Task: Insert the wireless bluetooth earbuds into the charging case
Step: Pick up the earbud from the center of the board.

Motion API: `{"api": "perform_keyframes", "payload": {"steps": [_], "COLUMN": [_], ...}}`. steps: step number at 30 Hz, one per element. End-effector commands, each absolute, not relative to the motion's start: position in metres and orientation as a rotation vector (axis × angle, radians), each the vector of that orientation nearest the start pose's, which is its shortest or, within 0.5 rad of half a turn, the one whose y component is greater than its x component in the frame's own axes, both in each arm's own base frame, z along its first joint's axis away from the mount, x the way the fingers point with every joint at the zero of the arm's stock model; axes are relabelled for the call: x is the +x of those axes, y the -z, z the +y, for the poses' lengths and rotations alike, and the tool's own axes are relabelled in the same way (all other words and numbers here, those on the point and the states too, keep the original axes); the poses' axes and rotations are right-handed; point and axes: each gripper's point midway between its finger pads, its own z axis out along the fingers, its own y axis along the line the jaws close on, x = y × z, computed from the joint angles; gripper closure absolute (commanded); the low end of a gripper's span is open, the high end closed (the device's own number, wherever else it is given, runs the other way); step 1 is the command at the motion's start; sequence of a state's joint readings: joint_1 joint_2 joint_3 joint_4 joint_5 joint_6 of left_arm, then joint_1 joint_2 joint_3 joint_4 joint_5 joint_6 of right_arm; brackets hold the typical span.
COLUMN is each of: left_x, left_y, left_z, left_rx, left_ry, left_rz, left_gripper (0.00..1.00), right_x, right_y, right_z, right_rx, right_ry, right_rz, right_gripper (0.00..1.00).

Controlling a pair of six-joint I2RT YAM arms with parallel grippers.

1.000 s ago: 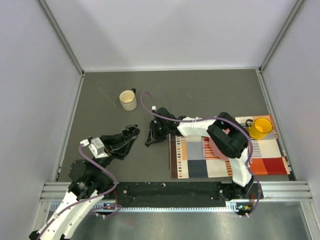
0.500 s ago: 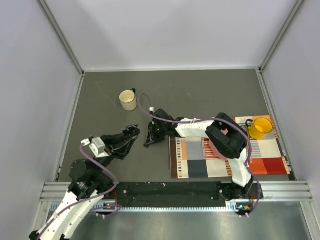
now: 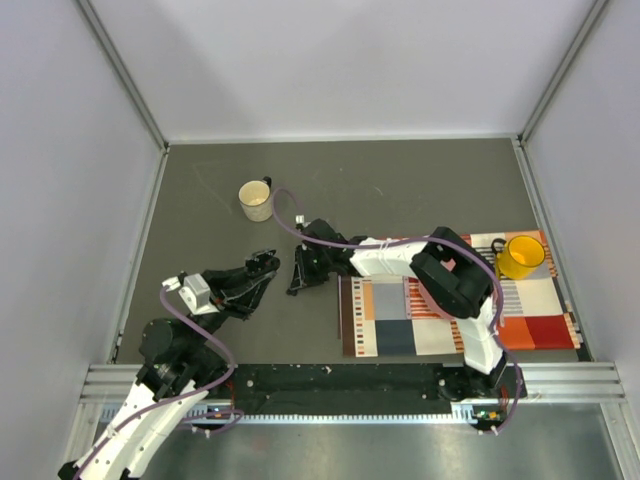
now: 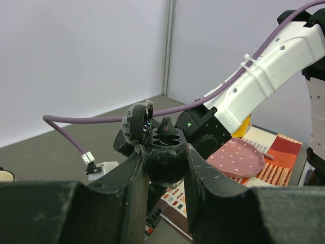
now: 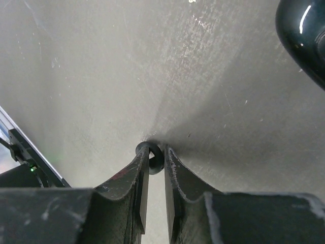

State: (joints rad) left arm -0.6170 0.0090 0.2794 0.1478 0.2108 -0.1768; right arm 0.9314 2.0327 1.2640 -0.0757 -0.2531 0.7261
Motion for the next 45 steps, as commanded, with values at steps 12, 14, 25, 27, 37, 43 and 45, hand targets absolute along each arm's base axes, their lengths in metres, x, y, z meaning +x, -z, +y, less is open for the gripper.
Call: {"api": "perform_keyframes", "payload": {"steps": [12, 14, 25, 27, 37, 43, 45], "left_x": [0.136, 0.136, 0.137, 0.137, 0.137, 0.137, 0.137], "left_y": [-0.330, -0.331, -0.328, -0.328, -0.328, -0.327, -0.327], "left_z": [-0.147, -0.147, -0.148, -0.148, -0.147, -0.148, -0.148], "left_rx": [0.403, 0.404, 0.398, 0.398, 0.399, 0.398, 0.398], "left_ry": [0.826, 0.827, 0.832, 0.832, 0.830, 0.834, 0.836], "left_rz": [1.006, 1.004, 1.010, 1.008, 1.011, 1.015, 1.015], "left_gripper": [1.00, 1.00, 1.00, 1.00, 1.00, 1.00, 1.00], "right_x": [0.221, 0.220, 0.216, 0.215, 0.213, 0.208, 0.205], "right_y": [-0.041, -0.045, -0.047, -0.042, -0.034, -0.029, -0.027], "right_z": [0.437, 0.436, 0.432, 0.431, 0.430, 0.424, 0.422], "right_rx": [-0.475, -0.465, -0.440, -0.424, -0.406, -0.422, -0.428], "right_ry": [-1.043, -1.054, -1.070, -1.062, -1.063, -1.020, -1.019], "right_rz": [2.519, 2.505, 2.506, 2.537, 2.552, 2.563, 2.563], "right_gripper": [1.00, 1.00, 0.99, 0.87, 0.72, 0.70, 0.69]}}
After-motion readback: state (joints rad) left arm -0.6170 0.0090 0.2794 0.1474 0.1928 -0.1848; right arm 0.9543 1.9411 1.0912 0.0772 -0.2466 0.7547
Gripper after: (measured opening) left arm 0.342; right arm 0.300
